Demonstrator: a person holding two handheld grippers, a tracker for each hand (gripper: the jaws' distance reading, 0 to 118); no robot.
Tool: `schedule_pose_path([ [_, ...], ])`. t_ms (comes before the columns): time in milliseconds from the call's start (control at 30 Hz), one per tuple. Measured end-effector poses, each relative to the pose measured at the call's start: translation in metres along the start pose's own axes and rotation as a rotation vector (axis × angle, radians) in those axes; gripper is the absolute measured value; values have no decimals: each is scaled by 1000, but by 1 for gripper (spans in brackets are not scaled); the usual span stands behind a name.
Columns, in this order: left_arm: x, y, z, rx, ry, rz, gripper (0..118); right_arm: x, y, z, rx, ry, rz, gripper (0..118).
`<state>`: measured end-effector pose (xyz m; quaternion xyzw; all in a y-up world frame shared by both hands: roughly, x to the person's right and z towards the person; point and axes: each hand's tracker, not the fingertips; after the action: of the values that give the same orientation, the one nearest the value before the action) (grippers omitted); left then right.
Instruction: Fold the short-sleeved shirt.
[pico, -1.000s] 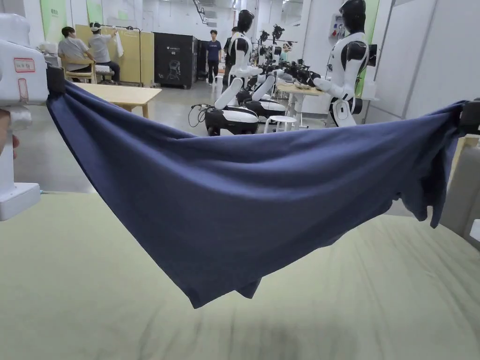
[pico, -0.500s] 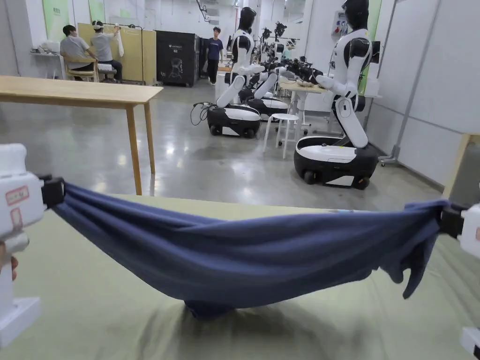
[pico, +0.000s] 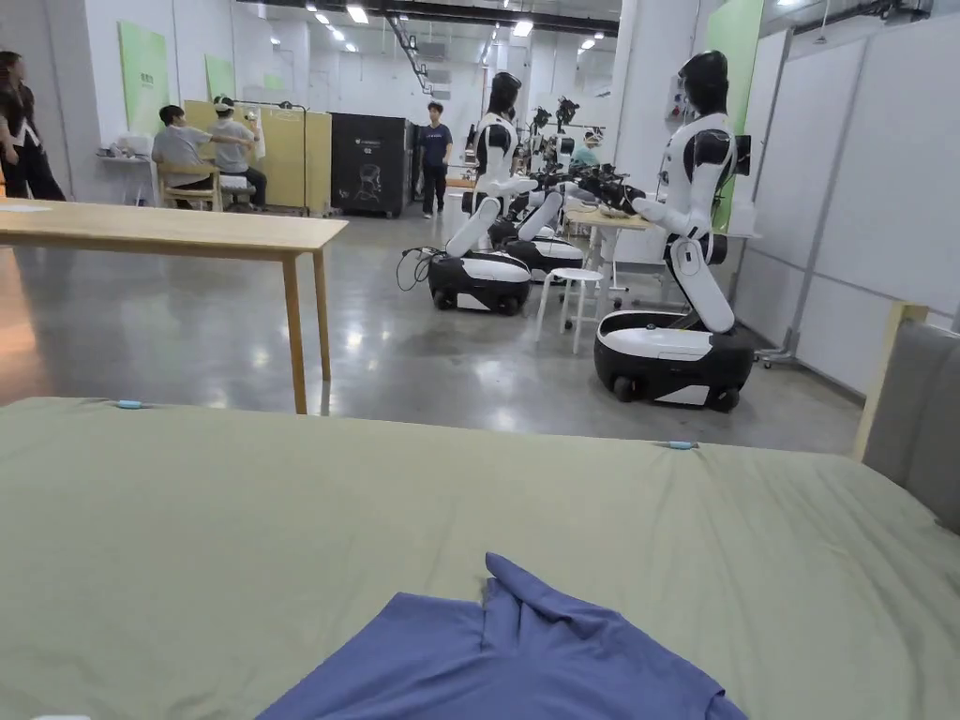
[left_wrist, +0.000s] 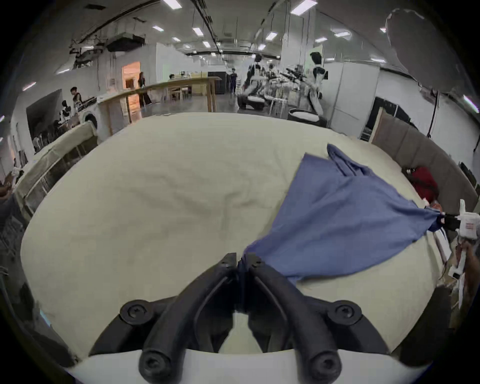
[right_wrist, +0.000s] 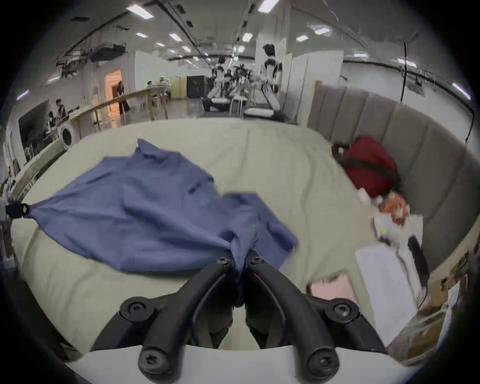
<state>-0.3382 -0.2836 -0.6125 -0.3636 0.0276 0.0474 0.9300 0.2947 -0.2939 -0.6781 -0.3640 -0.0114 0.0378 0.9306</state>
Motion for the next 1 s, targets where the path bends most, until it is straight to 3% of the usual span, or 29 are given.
schedule_pose_path([
  [33, 2, -5, 5, 28, 6, -26, 42, 2, -4, 2, -3, 4, -14, 16],
  [67, 6, -4, 17, 55, 59, -59, 84, 4, -4, 6, 3, 4, -26, 36],
  [100, 12, -3, 28, 68, 101, -77, 117, 3, 1, 17, 29, -18, -48, 64],
  [133, 18, 0, 42, 101, 91, -89, 115, 1, 7, 30, 72, -40, -50, 96],
  [167, 29, 3, 66, 237, 40, -104, 114, -4, 13, 51, 160, -20, -56, 105],
  [267, 53, 3, 110, 348, 66, -154, 116, -33, 33, 119, 429, 116, -72, 106],
  [367, 76, 1, 143, 483, 42, -138, 116, -69, 39, 162, 581, 232, -60, 108],
  [533, 90, -30, 157, 527, 85, -111, 114, -120, 21, 180, 659, 231, -29, 106],
  [567, 87, -34, 155, 501, 85, -107, 106, -129, 18, 177, 653, 236, -28, 96],
  [600, 78, -33, 148, 446, 85, -100, 85, -136, 18, 174, 646, 233, -27, 70],
  [633, 74, -35, 143, 411, 105, -105, 30, -142, 19, 170, 630, 206, -20, 12],
  [667, 70, -37, 136, 363, 145, -129, 0, -144, 17, 168, 623, 162, -15, 0],
  [733, 54, -39, 132, 313, 123, -113, 0, -142, 18, 164, 598, 254, -23, 0],
  [967, -4, -49, 75, 137, 96, -48, 0, -159, 19, 138, 520, 259, -7, 0],
  [1000, -6, -49, 67, 129, 89, -56, 7, -161, 19, 133, 505, 258, 2, 0],
])
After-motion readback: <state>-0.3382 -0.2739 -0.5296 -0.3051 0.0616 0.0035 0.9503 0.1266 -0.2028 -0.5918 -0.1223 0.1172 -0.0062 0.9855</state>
